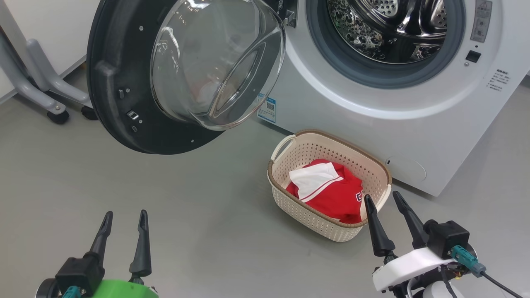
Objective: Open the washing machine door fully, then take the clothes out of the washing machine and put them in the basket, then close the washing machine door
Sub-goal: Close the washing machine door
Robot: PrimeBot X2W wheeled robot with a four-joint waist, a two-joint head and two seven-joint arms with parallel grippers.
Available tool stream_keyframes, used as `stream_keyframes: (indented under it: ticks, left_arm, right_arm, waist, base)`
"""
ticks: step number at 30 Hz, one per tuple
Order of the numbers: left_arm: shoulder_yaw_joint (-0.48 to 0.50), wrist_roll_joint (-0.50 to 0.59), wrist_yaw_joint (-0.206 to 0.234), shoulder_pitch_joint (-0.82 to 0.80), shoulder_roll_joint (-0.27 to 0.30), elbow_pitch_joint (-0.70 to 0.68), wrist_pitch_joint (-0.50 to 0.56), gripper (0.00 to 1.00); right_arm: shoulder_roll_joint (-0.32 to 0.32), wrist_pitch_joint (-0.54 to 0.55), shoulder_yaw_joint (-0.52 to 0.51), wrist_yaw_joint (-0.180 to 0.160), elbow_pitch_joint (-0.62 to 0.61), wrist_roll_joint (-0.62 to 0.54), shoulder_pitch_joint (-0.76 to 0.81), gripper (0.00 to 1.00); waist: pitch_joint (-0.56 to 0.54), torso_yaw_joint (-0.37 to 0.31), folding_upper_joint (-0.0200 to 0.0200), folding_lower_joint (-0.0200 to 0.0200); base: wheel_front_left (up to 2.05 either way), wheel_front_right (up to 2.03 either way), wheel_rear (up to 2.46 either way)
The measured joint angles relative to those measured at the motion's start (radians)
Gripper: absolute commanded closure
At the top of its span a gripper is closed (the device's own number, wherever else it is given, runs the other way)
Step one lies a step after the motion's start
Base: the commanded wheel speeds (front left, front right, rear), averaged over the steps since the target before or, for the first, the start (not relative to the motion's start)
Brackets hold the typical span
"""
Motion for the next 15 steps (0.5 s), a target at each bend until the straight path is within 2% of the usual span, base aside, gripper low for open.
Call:
stream_keyframes:
  ticks: [15]
  left_arm:
    - [-0.001,0.000,0.000,0.000,0.000,-0.001,0.000,0.00]
  right_arm:
    - [-0.001,0.000,-0.008,0.000,0.000,0.003,-0.001,0.00]
  waist:
    - [0.011,-0.001,0.0000,0.0000]
  base:
    - [0.00,0.00,0.00]
